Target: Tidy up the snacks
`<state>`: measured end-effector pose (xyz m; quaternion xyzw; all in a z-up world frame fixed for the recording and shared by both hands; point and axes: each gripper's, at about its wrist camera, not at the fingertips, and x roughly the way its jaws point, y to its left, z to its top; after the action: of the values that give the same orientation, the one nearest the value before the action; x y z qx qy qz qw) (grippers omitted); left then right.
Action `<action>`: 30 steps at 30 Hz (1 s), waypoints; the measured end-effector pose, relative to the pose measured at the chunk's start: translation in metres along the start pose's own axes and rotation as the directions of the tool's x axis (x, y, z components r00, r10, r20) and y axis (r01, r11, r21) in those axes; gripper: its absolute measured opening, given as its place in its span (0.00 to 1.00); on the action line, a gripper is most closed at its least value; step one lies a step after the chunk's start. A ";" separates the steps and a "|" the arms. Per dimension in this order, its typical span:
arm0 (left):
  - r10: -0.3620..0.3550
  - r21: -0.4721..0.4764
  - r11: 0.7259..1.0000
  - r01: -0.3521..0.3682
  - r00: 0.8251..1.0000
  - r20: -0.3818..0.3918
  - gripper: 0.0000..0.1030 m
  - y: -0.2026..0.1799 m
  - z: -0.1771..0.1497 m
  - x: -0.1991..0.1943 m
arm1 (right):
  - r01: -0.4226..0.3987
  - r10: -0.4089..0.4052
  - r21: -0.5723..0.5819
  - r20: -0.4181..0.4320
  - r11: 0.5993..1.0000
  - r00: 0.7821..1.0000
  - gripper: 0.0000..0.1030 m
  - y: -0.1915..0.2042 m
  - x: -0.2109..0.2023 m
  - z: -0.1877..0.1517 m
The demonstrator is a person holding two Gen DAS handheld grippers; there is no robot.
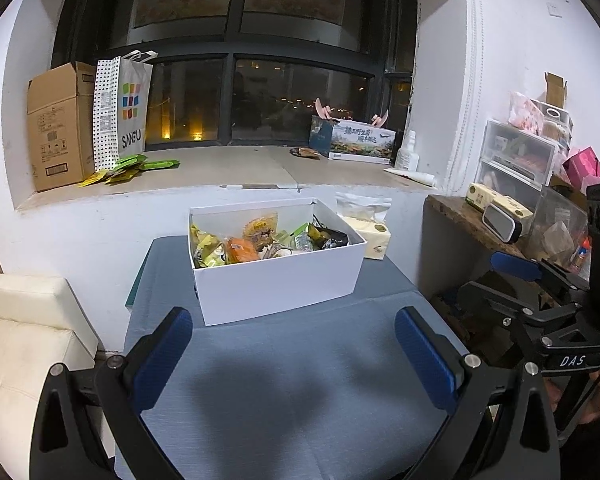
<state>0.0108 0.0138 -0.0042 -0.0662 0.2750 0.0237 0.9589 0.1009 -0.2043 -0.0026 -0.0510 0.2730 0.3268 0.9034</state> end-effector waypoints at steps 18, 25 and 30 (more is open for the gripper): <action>-0.003 0.009 1.000 0.003 1.000 -0.003 1.00 -0.001 0.000 0.000 | 0.004 -0.004 -0.001 0.001 1.000 1.000 1.00 0.000 -0.002 0.001; -0.004 0.014 1.000 0.004 1.000 -0.001 1.00 -0.001 0.000 0.000 | 0.005 -0.005 0.000 0.000 1.000 1.000 1.00 0.001 -0.003 0.002; -0.003 0.017 1.000 0.003 1.000 -0.002 1.00 -0.002 0.000 0.000 | 0.006 -0.006 0.001 0.000 1.000 1.000 1.00 0.001 -0.003 0.002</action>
<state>0.0106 0.0123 -0.0036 -0.0586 0.2759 0.0199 0.9592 0.0991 -0.2042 0.0004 -0.0516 0.2731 0.3238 0.9044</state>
